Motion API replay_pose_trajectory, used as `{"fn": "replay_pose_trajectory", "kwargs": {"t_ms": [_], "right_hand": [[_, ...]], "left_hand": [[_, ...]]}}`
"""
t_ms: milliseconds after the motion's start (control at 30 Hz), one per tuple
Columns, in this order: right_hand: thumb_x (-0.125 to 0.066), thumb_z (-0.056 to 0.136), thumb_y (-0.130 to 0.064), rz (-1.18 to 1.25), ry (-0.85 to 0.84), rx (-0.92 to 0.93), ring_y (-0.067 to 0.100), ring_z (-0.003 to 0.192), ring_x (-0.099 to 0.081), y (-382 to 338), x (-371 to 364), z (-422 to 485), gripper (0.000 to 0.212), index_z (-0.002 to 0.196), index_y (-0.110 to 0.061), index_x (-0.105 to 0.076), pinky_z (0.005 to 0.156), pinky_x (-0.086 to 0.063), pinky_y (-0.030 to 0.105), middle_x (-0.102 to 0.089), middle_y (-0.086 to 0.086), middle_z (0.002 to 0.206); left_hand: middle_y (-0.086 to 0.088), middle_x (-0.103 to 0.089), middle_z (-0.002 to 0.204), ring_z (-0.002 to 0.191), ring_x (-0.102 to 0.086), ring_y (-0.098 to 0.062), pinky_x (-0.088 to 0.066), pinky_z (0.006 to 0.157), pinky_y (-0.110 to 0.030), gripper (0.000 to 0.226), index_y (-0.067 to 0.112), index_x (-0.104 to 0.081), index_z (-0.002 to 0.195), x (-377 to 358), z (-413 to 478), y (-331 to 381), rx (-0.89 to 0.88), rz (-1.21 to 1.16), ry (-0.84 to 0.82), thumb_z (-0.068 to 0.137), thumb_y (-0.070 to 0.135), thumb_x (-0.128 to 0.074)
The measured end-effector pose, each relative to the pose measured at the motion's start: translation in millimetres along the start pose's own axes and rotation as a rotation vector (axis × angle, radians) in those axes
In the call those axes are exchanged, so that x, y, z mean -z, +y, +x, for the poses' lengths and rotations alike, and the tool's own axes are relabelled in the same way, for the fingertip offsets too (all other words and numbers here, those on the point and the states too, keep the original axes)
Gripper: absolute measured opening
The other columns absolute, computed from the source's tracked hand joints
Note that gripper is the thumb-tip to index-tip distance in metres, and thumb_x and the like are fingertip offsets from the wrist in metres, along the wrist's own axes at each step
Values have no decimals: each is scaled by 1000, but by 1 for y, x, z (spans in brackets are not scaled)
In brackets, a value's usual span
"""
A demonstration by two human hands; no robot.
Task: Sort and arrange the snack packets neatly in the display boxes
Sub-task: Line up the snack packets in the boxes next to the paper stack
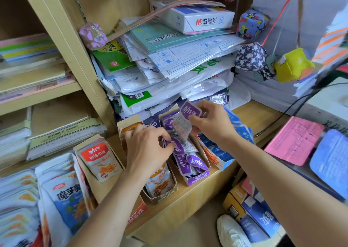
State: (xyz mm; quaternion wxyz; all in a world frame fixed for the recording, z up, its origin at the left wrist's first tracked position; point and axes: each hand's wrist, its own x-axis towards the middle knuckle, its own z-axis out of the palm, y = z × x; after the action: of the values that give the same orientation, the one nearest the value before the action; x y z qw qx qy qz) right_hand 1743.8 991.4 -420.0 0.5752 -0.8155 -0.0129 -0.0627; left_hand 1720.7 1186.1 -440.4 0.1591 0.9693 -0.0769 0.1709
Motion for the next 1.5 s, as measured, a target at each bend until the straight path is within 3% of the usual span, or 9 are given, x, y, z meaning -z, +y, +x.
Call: {"fn": "replay_pose_trajectory", "kwargs": {"t_ms": [167,433,533,667,867,1067,1167,1333,1500], "right_hand": [[-60,91,4,177,-267,-33,35,80,-75,0,-4,1,71,150,-30,-39,77,-63,47,-53,14,139],[-83,79,-7,126,-352,0,25,104,-71,1,17,8,55,128,-16,-62,98,-55,39,-74,7,112],[-73,88,-2,161,-192,42,21,94,-75,-1,21,8,31,118,-7,-66,92,-59,37,-74,11,107],[-73,86,1,-71,122,132,10,78,-75,0,23,12,23,106,-9,-74,80,-62,32,-75,3,96],[-62,96,-6,-249,114,170,-1,69,-70,-1,18,11,16,106,-12,-73,58,-47,7,-74,2,79],[-61,98,-18,-253,151,152,17,62,-68,2,18,14,20,88,-6,-72,54,-50,31,-73,-5,70],[-62,98,-17,-176,159,157,28,74,-73,2,18,13,18,91,-4,-74,71,-59,48,-75,-2,74],[-64,97,-13,-135,51,171,12,75,-74,-2,20,12,12,98,-9,-74,80,-59,46,-77,4,81],[-62,99,-23,-257,-79,191,9,80,-74,-5,22,15,19,109,-12,-73,82,-59,46,-78,1,87]], "left_hand": [[19,-59,78,99,-52,-14,-19,78,-34,17,39,-68,90,-1,1,-3,38,-141,25,79,48,-77],[17,-69,92,108,-51,-14,-17,78,-34,22,40,-74,105,-1,2,-10,1,-169,-6,90,46,-58],[18,-67,88,106,-52,-13,-18,79,-34,38,38,-74,93,-1,1,-8,-4,-154,9,80,60,-46],[18,-68,91,103,-52,-10,-17,78,-33,36,42,-73,97,-3,-1,-5,-13,-133,47,75,70,-67],[17,-67,104,107,-54,-15,-15,78,-33,56,38,-59,130,-5,1,-3,-27,-132,52,79,56,-73],[6,-56,126,117,-47,-20,-28,92,-40,90,32,-25,156,-9,6,-6,-23,70,-58,79,69,-56],[7,-58,117,111,-47,-19,-27,88,-39,77,38,-43,148,-7,8,-5,-33,50,-57,79,67,-57],[12,-70,95,93,-60,-16,-23,77,-35,55,35,-67,129,-9,4,-9,-126,-20,53,79,56,-71],[13,-74,98,95,-61,-14,-23,79,-33,43,35,-76,110,-9,2,-13,-137,-49,47,76,58,-65]]}}
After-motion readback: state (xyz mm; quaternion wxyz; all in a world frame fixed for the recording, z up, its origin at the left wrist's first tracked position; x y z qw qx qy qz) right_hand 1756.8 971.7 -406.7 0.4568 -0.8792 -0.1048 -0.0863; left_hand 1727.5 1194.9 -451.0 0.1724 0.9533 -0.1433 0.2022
